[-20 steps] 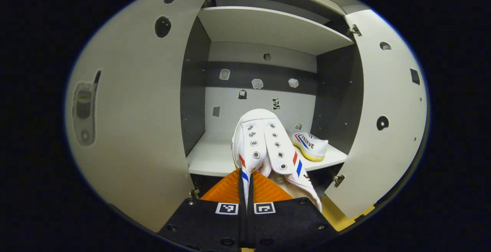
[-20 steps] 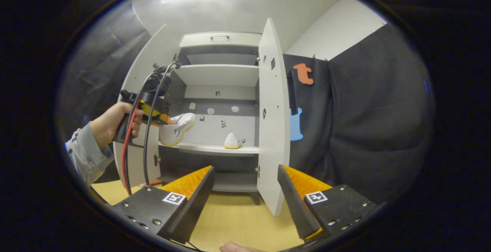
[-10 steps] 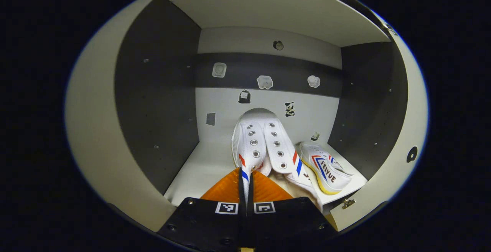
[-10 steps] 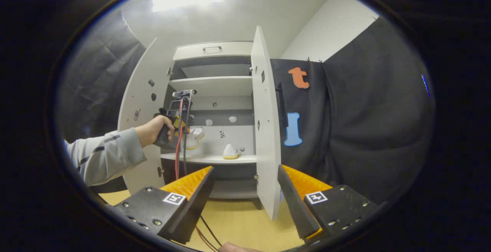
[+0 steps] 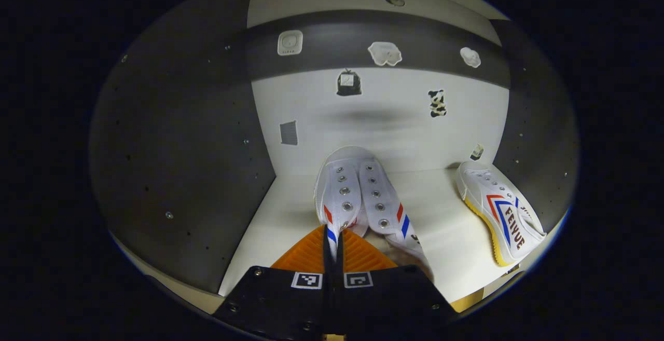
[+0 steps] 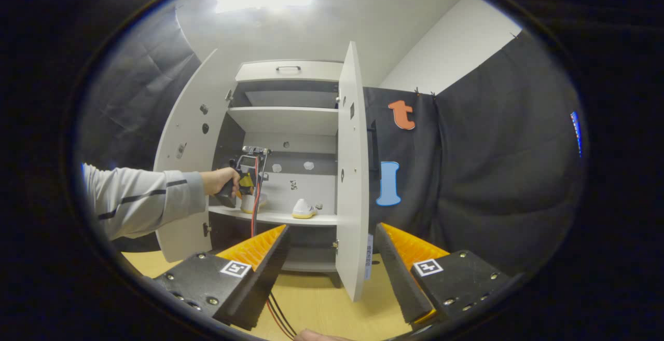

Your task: Grab one shoe with the right hand and put it into the shoe cabinet, grab the other shoe with the left hand and put it into the shoe cabinet; then close the right door with the right hand and the left door with the left hand.

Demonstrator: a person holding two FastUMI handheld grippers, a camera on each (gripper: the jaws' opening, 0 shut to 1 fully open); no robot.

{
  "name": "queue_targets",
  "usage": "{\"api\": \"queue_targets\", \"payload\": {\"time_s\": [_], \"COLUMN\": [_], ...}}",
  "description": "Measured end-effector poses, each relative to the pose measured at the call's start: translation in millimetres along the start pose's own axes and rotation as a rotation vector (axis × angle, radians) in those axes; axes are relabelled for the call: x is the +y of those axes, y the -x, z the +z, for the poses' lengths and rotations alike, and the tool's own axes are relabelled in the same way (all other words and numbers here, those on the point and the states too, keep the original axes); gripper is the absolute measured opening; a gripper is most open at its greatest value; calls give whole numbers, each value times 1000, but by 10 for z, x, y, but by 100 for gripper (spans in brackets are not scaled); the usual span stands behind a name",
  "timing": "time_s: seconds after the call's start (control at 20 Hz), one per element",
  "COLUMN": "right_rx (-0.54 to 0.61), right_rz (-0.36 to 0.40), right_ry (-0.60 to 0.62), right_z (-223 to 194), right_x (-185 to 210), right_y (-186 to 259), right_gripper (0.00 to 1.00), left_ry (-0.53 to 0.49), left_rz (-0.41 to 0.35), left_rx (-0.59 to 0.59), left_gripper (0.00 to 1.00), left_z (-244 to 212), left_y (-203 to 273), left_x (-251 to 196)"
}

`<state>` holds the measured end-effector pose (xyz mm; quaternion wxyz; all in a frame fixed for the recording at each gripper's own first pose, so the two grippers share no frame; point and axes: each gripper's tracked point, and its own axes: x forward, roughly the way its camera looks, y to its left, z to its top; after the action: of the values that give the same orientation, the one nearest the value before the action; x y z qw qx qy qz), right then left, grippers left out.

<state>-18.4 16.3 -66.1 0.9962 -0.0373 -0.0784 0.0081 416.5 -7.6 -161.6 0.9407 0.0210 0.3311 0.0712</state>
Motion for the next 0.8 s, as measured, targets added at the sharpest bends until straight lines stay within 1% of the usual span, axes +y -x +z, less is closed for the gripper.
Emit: {"api": "queue_targets", "payload": {"time_s": [0.1, 0.15, 0.25, 0.3, 0.35, 0.4, 0.45, 0.5, 0.65, 0.8], "right_rx": [19, 26, 34, 39, 43, 44, 42, 40, 49, 59], "right_rz": [1, -6, -20, -26, -27, -27, -28, -32, -33, -28], "right_ry": [19, 24, 22, 19, 16, 13, 13, 16, 16, 12], "right_z": [-84, -114, -141, -159, -163, -167, -152, -144, -138, -130], "right_x": [26, 11, -7, -11, -11, 7, 9, 7, 46, 104], "right_y": [-16, -21, -3, 22, 46, 55, 52, 57, 79, 72], "right_gripper": [98, 98, 98, 98, 98, 98, 98, 98, 98, 98], "left_ry": [-18, -34, -30, -15, -1, -9, -30, -45, -40, -74], "left_rz": [-33, -32, -17, -31, -46, -46, -23, -11, -52, -35], "left_rx": [12, 25, 33, 18, 11, -16, -42, -61, -95, -174], "left_gripper": [1, 1, 5, 7, 18, 22, 38, 39, 100, 99], "left_z": [-15, -58, -90, -68, -42, 19, 64, 129, 156, 179], "left_y": [5, 16, 19, 54, 100, 165, 194, 312, 631, 1004], "left_x": [-33, -13, 20, -8, -34, -31, 27, 44, -85, -97]}}
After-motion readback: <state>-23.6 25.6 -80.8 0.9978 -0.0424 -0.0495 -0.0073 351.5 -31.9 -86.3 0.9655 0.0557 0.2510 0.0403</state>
